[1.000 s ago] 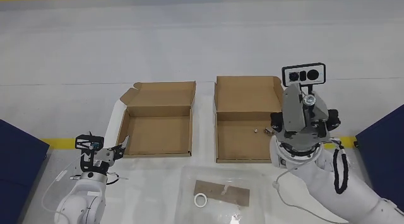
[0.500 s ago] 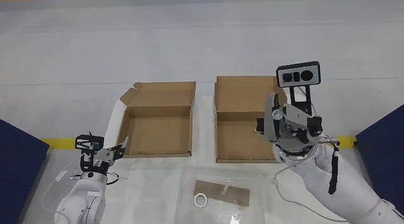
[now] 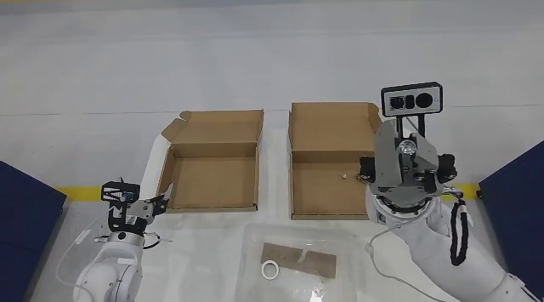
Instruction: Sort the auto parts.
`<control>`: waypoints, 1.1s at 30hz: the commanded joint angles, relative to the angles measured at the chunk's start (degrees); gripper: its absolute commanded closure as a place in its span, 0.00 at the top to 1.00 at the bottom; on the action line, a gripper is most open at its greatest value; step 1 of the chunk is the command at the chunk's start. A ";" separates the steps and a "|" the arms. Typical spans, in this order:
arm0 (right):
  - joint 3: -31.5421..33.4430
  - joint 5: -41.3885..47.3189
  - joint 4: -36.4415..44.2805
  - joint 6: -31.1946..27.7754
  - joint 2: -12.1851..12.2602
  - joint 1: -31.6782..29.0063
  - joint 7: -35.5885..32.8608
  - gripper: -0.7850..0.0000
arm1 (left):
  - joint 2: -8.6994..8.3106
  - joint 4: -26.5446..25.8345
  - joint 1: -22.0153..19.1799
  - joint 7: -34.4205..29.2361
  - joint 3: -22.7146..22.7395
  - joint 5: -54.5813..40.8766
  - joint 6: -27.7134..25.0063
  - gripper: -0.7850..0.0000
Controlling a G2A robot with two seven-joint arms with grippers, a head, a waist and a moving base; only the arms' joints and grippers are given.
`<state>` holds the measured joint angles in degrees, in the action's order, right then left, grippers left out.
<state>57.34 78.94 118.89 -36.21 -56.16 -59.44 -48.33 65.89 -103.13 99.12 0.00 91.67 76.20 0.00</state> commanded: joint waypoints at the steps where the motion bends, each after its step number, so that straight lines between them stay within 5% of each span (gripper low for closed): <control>1: 0.51 -1.38 -0.22 0.83 -0.21 -0.06 -0.11 0.00 | 0.00 0.00 0.00 0.00 0.00 0.00 0.00 1.00; 12: 2.65 -8.23 0.47 5.56 -1.34 -0.57 0.16 0.00 | 0.00 0.00 0.00 0.00 0.00 0.00 0.00 1.00; 33: 4.10 -5.69 1.28 5.64 -3.06 -1.49 -0.78 0.00 | 0.00 0.00 0.00 0.00 0.00 0.00 0.00 1.00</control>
<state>61.45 73.25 120.17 -30.57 -59.23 -60.94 -49.10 65.89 -103.13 99.12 0.00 91.67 76.20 0.00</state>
